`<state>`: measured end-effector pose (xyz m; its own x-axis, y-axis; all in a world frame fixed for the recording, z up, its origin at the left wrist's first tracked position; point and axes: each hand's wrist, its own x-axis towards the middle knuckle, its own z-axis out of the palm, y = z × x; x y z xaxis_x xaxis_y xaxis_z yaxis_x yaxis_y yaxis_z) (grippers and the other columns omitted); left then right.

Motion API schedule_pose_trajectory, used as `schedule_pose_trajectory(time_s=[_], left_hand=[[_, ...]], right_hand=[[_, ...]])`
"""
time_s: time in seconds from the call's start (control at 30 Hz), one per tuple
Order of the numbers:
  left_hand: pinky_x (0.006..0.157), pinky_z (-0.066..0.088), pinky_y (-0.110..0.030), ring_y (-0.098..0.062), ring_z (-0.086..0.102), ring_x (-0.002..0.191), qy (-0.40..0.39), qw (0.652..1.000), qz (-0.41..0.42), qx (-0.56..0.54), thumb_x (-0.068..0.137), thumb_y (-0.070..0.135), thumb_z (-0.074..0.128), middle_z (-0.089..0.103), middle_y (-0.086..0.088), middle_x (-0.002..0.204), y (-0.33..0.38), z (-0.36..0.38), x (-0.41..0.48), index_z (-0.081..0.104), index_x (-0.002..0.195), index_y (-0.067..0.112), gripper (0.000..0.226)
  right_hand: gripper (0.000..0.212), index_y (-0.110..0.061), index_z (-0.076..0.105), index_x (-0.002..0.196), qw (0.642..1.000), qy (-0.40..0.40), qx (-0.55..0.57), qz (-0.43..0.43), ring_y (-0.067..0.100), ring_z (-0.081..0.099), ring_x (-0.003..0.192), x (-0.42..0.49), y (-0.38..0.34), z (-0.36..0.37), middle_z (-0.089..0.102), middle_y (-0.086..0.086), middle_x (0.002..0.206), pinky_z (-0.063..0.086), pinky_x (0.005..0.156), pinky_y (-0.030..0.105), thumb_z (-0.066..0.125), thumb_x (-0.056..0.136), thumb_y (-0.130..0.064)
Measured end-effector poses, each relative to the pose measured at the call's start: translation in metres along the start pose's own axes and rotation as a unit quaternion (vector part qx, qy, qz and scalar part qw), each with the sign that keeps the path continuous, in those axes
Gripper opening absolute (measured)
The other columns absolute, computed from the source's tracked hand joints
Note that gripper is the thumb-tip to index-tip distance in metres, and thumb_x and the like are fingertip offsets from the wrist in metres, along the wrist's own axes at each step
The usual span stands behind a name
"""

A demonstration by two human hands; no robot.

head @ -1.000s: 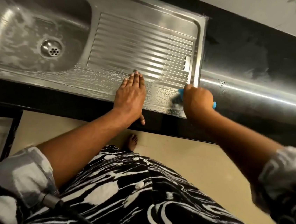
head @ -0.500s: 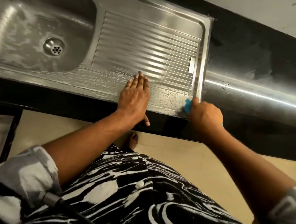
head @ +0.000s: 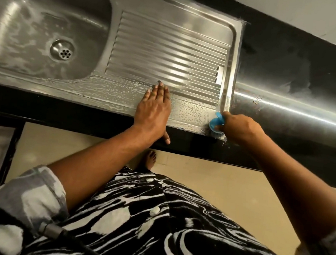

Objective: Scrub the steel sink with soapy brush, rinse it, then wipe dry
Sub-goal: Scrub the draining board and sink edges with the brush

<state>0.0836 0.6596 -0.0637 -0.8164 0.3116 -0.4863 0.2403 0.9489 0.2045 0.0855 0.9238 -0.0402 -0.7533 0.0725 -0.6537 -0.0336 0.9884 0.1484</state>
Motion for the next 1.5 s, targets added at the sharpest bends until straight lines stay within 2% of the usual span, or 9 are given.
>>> schedule_pose_trajectory(time_s=[0.17,0.43,0.57,0.7,0.83,1.0,1.13,1.37,1.5], left_hand=[[0.13,0.002,-0.042,-0.039,0.002,0.162,0.001,1.0,0.008,-0.013,0.019,0.086,0.086,-0.008,-0.028,0.172,0.002,-0.002,0.002,-0.01,0.164,-0.004,0.195],[0.131,0.001,-0.043,-0.039,-0.001,0.162,-0.013,1.0,0.006,0.004,0.018,0.09,0.082,-0.01,-0.029,0.172,0.002,-0.002,0.005,-0.012,0.163,-0.005,0.197],[0.131,0.001,-0.043,-0.039,-0.001,0.162,-0.019,1.0,0.003,-0.002,0.018,0.089,0.082,-0.011,-0.029,0.172,0.002,-0.003,0.005,-0.012,0.164,-0.004,0.196],[0.131,0.003,-0.042,-0.038,0.002,0.163,-0.007,1.0,0.012,0.016,0.019,0.086,0.084,-0.008,-0.027,0.173,0.008,-0.004,0.006,-0.011,0.164,-0.003,0.194],[0.129,0.001,-0.042,-0.039,0.004,0.162,-0.004,0.999,0.014,0.03,0.019,0.089,0.079,-0.007,-0.028,0.172,0.006,-0.004,0.006,-0.01,0.164,-0.004,0.194],[0.129,0.0,-0.042,-0.039,0.002,0.162,-0.012,1.0,0.008,0.024,0.017,0.091,0.076,-0.008,-0.028,0.172,0.003,-0.002,0.007,-0.009,0.164,-0.004,0.195],[0.13,0.002,-0.042,-0.038,0.004,0.162,-0.015,0.999,0.018,0.035,0.018,0.089,0.08,-0.006,-0.027,0.173,0.007,-0.004,0.009,-0.009,0.164,-0.004,0.194],[0.133,0.004,-0.046,-0.04,-0.002,0.162,-0.03,0.997,0.044,0.05,0.018,0.083,0.087,-0.009,-0.029,0.172,0.013,-0.011,0.015,-0.011,0.163,-0.006,0.197],[0.133,0.01,-0.046,-0.039,0.002,0.162,-0.006,0.999,0.021,0.04,0.02,0.089,0.078,-0.007,-0.027,0.172,0.01,-0.003,0.009,-0.01,0.164,-0.004,0.192]], right_hand=[[0.055,-0.007,0.061,0.121,0.99,-0.122,0.036,-0.066,0.028,0.065,0.098,0.033,-0.038,-0.032,0.067,0.013,0.109,0.052,0.087,0.041,0.042,0.104,-0.056],[0.059,-0.008,0.064,0.121,0.99,-0.124,-0.052,-0.046,0.025,0.062,0.097,0.041,0.008,-0.038,0.064,0.006,0.1,0.053,0.094,0.044,0.043,0.102,-0.06],[0.056,-0.012,0.064,0.108,0.989,-0.075,-0.098,-0.08,0.023,0.059,0.089,0.037,-0.014,-0.038,0.054,-0.002,0.084,0.055,0.084,0.042,0.042,0.101,-0.063],[0.051,-0.005,0.06,0.117,0.991,-0.055,-0.009,-0.119,0.024,0.062,0.088,0.037,-0.05,-0.027,0.063,0.009,0.095,0.051,0.076,0.037,0.042,0.106,-0.052],[0.048,-0.013,0.052,0.113,0.995,0.056,0.059,-0.06,0.022,0.057,0.073,0.005,-0.031,0.004,0.064,0.008,0.09,0.046,0.065,0.038,0.045,0.103,-0.059],[0.031,-0.017,0.038,0.123,0.984,0.151,0.064,0.072,0.027,0.056,0.062,-0.056,0.007,0.058,0.069,0.012,0.089,0.045,0.054,0.038,0.053,0.104,-0.036],[0.019,-0.012,0.041,0.118,0.966,0.212,0.085,0.118,0.033,0.056,0.064,-0.011,0.022,0.038,0.068,0.018,0.089,0.043,0.057,0.041,0.047,0.104,-0.024],[0.033,-0.011,0.04,0.137,0.971,0.175,0.123,0.108,0.041,0.067,0.084,-0.038,-0.02,0.049,0.07,0.02,0.102,0.042,0.063,0.04,0.043,0.106,-0.022],[0.023,-0.013,0.042,0.121,0.969,0.156,0.134,0.14,0.037,0.067,0.08,-0.071,-0.016,0.076,0.07,0.017,0.098,0.043,0.059,0.04,0.051,0.104,-0.026]])
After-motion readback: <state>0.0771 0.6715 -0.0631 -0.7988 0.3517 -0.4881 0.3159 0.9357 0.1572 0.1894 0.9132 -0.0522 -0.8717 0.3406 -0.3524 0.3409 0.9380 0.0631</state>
